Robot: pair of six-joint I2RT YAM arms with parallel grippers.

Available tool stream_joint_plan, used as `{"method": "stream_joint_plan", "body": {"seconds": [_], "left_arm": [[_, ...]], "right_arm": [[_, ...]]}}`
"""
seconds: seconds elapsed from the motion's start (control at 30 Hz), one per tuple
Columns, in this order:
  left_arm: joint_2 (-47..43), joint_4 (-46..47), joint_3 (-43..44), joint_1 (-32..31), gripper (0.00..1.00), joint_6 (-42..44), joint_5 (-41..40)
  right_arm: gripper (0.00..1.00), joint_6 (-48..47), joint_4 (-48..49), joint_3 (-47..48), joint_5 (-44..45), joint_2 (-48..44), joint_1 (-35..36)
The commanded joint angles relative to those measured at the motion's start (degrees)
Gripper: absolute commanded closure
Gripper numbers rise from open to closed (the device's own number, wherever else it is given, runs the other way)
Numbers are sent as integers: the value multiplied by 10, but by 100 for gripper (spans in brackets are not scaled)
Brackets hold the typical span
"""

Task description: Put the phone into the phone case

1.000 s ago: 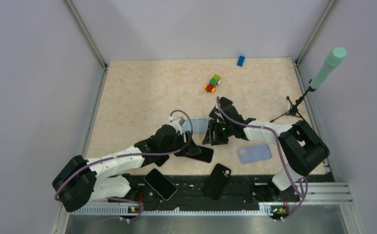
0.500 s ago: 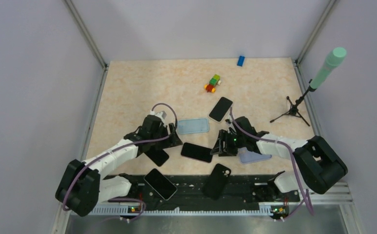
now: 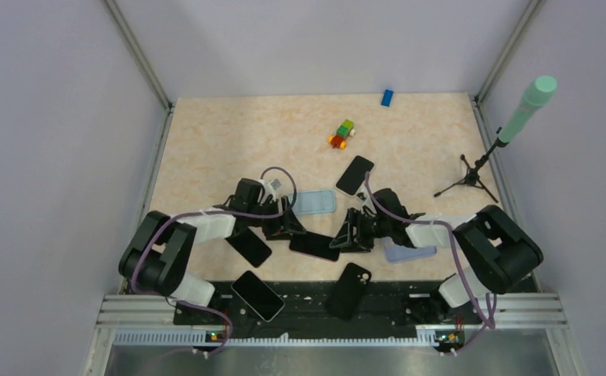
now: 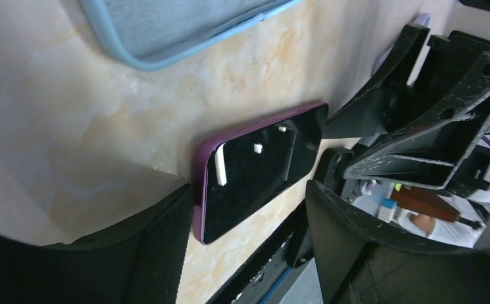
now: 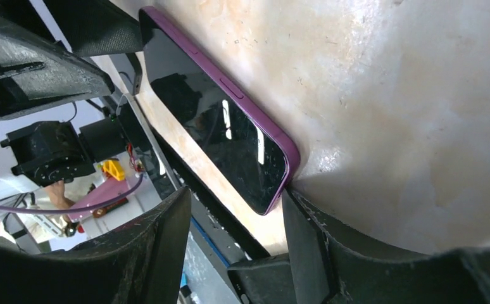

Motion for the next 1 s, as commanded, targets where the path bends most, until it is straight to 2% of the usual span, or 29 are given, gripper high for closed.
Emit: {"method": "stream_joint_plan", "body": {"seconds": [0.0,0.1,0.23,0.37,0.53,0.7,0.9,0.97], "left_arm": [[61,121,-17,-2,34,-43,78],[77,197,-32,-8,37,-86,110],[57,232,-38,-14,41,-125,126],[14,194,-30,-20,43,-124,115],[-11,123,-11,-39,49,-95,69],[14,90,1,-60,65,-80,20],[32,78,5,-66,98,-78,-8],[21,60,9,-66,100,-71,-17]], "right_arm": [[45,5,23,-14,16,25,-4],[45,18,46,-18,10,34,-4],[45,27,71,-24,3,44,-4],[46,31,83,-28,2,48,-4],[46,32,88,-29,0,47,-4],[46,33,89,-29,0,40,-4],[46,27,76,-30,6,21,-4],[46,19,60,-28,15,10,-4]]}}
